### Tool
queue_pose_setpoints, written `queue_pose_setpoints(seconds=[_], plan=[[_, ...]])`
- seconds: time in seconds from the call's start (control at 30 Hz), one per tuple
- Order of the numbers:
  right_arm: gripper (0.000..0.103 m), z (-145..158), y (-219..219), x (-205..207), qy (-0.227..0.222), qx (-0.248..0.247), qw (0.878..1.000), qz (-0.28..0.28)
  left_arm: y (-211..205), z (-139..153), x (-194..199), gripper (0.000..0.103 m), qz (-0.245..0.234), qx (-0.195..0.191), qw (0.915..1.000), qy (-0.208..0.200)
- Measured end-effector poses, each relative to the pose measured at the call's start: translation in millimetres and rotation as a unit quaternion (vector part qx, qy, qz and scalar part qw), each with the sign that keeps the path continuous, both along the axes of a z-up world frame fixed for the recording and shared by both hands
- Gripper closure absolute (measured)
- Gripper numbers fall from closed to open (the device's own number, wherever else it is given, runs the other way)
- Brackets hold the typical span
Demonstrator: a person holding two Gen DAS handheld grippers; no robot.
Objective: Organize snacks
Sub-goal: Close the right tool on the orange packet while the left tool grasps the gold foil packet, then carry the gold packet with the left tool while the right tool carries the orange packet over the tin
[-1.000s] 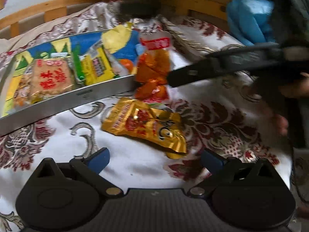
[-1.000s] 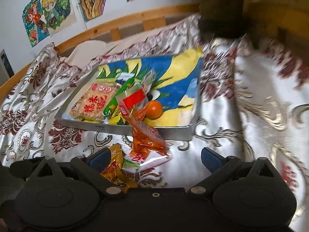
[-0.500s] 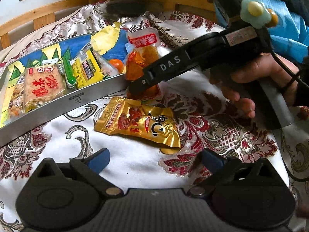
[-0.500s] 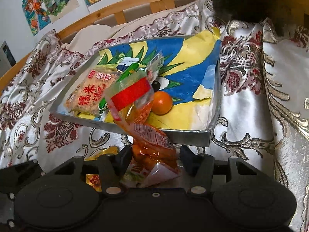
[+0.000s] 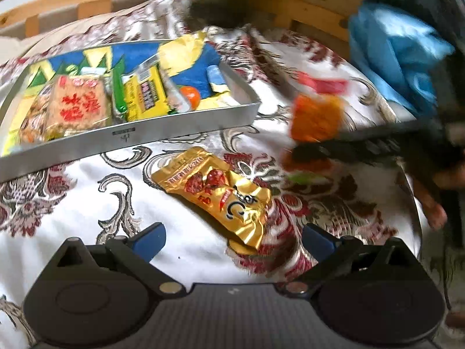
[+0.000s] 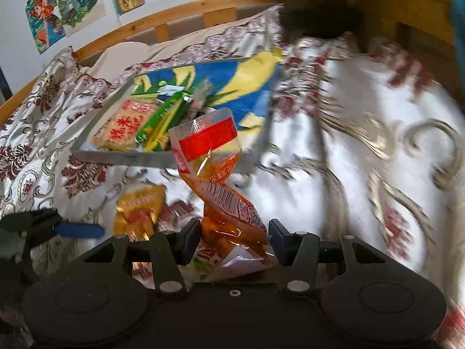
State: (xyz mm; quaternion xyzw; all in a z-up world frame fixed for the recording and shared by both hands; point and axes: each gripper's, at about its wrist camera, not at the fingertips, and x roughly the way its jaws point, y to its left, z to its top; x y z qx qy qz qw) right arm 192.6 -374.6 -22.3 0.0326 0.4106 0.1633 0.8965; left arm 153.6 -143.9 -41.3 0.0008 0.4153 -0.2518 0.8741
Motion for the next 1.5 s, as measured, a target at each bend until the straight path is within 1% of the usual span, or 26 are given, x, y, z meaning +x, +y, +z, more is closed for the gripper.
queue_pose_setpoints(seconds=[0.07,0.13,0.2,0.3,0.4,0.43,0.47,0.57,0.7,0.73,0.77,0.8,0.83,0.97,1.03,1.2,1.23,1.4,1.5], plan=[[0.050,1.3,-8.8,-11.0,-0.003,0.000,1.000,-0.004,-2.4,1.1,4.6,0.001,0.024,-0.001,0.9997,0.006],[0.050,1.7,-15.8,-23.8,-0.007,0.001,1.000,-0.006,-5.5,1.4,11.4,0.003,0.056,0.009,0.9983,0.016],[0.050,0.1,-19.9,-34.3,-0.007,0.001,1.000,-0.009,-6.2,2.2,17.7,0.004,0.085,0.002,0.9960,0.030],[0.050,-2.0,-21.6,-50.4,-0.012,0.003,1.000,-0.011,-10.5,3.8,25.6,0.008,0.124,-0.004,0.9910,0.051],[0.050,-2.6,-20.5,-61.4,-0.020,0.007,1.000,-0.012,-18.3,6.3,26.5,0.013,0.132,-0.010,0.9893,0.063],[0.049,-3.0,-20.0,-63.8,-0.022,0.008,1.000,-0.012,-21.4,6.7,26.5,0.017,0.135,-0.010,0.9887,0.065],[0.049,-3.6,-20.0,-66.2,-0.025,0.009,1.000,-0.012,-25.3,6.3,27.1,0.022,0.140,-0.003,0.9878,0.068],[0.049,-4.5,-20.6,-71.0,-0.029,0.010,0.999,-0.011,-34.6,3.5,35.2,0.029,0.161,0.026,0.9834,0.080],[0.049,-4.3,-20.5,-72.8,-0.033,0.014,0.999,-0.015,-38.0,2.4,45.1,0.030,0.189,0.023,0.9766,0.099],[0.049,-4.4,-20.3,-73.8,-0.034,0.014,0.999,-0.015,-38.0,2.9,46.2,0.032,0.193,0.023,0.9759,0.099],[0.049,-4.3,-20.2,-74.7,-0.034,0.014,0.999,-0.015,-38.0,3.5,46.3,0.037,0.194,0.025,0.9757,0.098],[0.049,-4.4,-20.3,-75.3,-0.034,0.016,0.999,-0.015,-37.2,3.7,45.7,0.038,0.194,0.027,0.9757,0.098],[0.049,-4.7,-20.5,-76.3,-0.034,0.018,0.999,-0.015,-35.3,3.7,44.5,0.042,0.193,0.027,0.9760,0.097],[0.049,-5.3,-21.0,-79.1,-0.035,0.021,0.999,-0.016,-23.1,2.9,36.8,0.056,0.187,0.011,0.9780,0.091],[0.049,-5.0,-21.0,-80.8,-0.035,0.022,0.999,-0.017,-15.1,2.7,29.0,0.058,0.176,-0.002,0.9806,0.086],[0.049,-4.2,-18.4,-82.7,-0.035,0.021,0.999,-0.017,2.3,3.1,14.3,0.064,0.163,-0.023,0.9837,0.073],[0.049,-3.8,-17.5,-83.2,-0.035,0.021,0.999,-0.017,4.5,3.9,12.4,0.067,0.160,-0.024,0.9841,0.072],[0.049,-3.4,-12.0,-87.3,-0.037,0.023,0.999,-0.013,11.2,7.6,-1.2,0.069,0.146,-0.019,0.9876,0.055],[0.049,-3.6,-7.8,-89.7,-0.037,0.022,0.999,-0.011,13.8,8.7,-9.6,0.071,0.135,-0.014,0.9900,0.037]])
